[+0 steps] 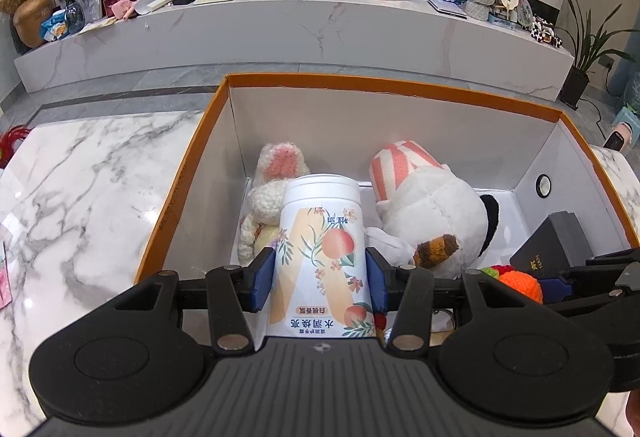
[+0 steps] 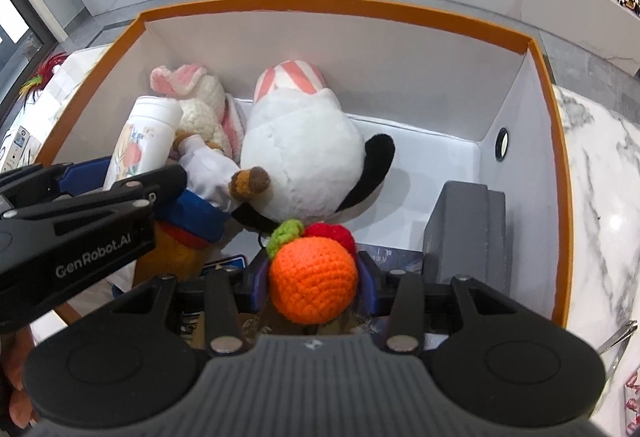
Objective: Organize objects
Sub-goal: 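Carry the lotion tube and crochet ball into the orange box and release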
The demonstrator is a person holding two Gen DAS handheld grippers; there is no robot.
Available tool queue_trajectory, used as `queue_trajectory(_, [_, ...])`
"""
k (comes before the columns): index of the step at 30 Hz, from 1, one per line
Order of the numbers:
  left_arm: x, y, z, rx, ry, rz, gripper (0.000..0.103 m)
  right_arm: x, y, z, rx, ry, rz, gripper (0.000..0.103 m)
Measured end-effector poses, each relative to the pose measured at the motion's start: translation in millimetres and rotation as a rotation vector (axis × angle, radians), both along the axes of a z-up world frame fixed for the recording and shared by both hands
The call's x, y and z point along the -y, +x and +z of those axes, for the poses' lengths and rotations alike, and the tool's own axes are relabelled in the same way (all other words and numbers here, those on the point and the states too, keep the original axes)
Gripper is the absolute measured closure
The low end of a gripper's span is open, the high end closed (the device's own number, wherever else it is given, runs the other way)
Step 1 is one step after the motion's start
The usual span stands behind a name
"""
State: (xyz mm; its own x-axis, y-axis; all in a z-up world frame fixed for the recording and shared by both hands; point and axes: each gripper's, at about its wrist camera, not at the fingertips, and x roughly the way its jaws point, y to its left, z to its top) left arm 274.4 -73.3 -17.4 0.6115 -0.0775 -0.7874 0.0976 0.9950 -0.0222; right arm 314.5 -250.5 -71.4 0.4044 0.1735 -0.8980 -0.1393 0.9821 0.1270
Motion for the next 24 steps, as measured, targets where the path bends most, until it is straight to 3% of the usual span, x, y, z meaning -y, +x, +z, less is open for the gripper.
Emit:
queue_trajectory(12, [3, 1, -1, 0.012, 0.005, 0.005, 0.044, -11, 4, 2, -0.008, -0.047, 0.008, 0.054])
queue_trajectory(16, [1, 2, -1, 0.016, 0.015, 0.024, 0.029, -13, 3, 3, -0.001, -0.062, 0.003, 0.046])
queue_trajectory(24, [-2, 1, 2, 0.026, -0.006, 0.005, 0.022, -18, -2, 7, 0.018, -0.103, 0.009, 0.03])
